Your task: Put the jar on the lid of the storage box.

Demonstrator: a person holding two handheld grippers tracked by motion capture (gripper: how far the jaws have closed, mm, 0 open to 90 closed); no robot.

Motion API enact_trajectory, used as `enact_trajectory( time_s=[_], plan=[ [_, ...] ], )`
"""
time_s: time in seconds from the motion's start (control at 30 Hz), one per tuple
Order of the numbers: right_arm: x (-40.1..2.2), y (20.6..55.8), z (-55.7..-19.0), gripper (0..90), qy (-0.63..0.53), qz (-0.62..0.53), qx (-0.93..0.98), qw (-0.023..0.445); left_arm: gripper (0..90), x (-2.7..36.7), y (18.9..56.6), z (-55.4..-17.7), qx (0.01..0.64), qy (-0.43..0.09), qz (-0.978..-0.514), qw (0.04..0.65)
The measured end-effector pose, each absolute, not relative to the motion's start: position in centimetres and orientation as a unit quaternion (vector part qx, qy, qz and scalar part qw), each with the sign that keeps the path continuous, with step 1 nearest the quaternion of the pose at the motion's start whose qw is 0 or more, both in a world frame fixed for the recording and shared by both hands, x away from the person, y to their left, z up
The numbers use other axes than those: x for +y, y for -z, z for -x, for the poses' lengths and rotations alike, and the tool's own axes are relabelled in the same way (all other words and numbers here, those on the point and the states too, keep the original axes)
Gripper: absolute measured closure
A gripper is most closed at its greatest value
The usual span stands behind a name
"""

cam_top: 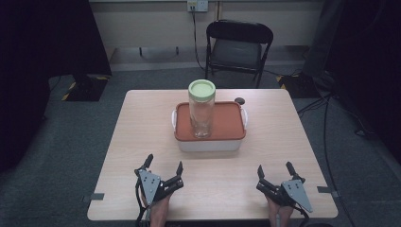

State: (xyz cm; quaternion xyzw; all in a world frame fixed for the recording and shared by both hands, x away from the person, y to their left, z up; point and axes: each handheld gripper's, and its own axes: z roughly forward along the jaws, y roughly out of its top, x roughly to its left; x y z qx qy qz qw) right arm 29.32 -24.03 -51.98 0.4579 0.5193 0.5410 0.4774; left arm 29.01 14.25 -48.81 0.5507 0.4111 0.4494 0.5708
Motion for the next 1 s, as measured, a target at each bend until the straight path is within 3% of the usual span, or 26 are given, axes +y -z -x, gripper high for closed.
enact_trajectory(
  time_s=[1.0],
  plan=[
    [-24.0, 52.0, -29.3, 1.3, -0.541, -0.458, 0.519, 0.477, 0.3, 14.2, 51.8, -29.0, 0.416, -0.454, -0.552, 0.562]
  ],
)
